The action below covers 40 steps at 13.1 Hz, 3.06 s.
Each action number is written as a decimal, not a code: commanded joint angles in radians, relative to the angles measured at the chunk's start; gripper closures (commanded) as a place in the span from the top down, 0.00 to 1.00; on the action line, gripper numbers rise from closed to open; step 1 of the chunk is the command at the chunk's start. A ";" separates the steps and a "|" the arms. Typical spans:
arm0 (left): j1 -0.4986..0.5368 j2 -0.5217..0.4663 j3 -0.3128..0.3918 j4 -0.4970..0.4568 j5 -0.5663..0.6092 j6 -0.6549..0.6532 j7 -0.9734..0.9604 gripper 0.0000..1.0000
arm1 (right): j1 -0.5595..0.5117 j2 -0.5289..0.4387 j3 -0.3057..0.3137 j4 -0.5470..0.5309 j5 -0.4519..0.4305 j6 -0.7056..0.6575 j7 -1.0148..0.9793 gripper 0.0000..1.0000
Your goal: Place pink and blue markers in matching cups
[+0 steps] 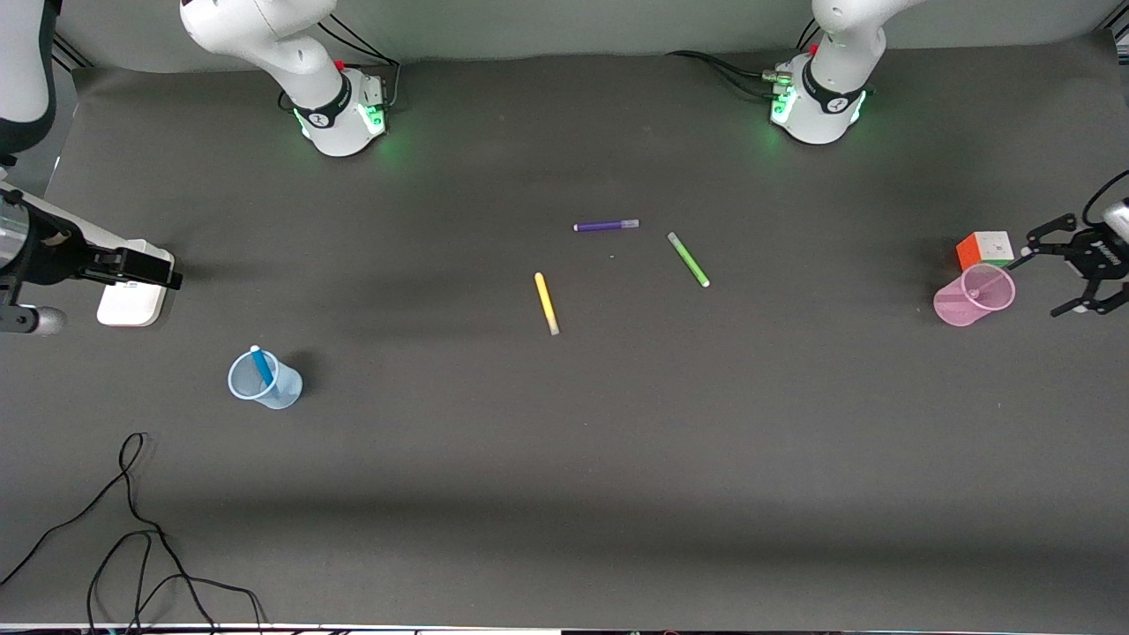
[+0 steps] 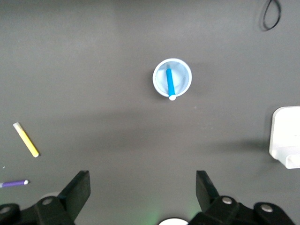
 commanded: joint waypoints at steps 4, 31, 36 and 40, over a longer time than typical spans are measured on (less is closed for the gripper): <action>-0.128 -0.173 -0.091 0.169 0.324 -0.180 -0.790 0.99 | -0.392 -0.056 0.410 0.010 -0.071 0.022 0.058 1.00; -0.608 -0.071 -0.181 0.461 0.686 -0.393 -1.768 0.99 | -0.477 -0.136 0.482 -0.090 -0.095 0.039 -0.060 1.00; -0.486 -0.092 -0.269 0.458 0.688 -0.436 -1.750 0.99 | -0.460 -0.139 0.480 -0.092 -0.118 0.039 -0.105 1.00; -0.460 -0.092 -0.308 0.464 0.726 -0.436 -1.750 0.99 | -0.460 -0.137 0.480 -0.092 -0.118 0.037 -0.098 1.00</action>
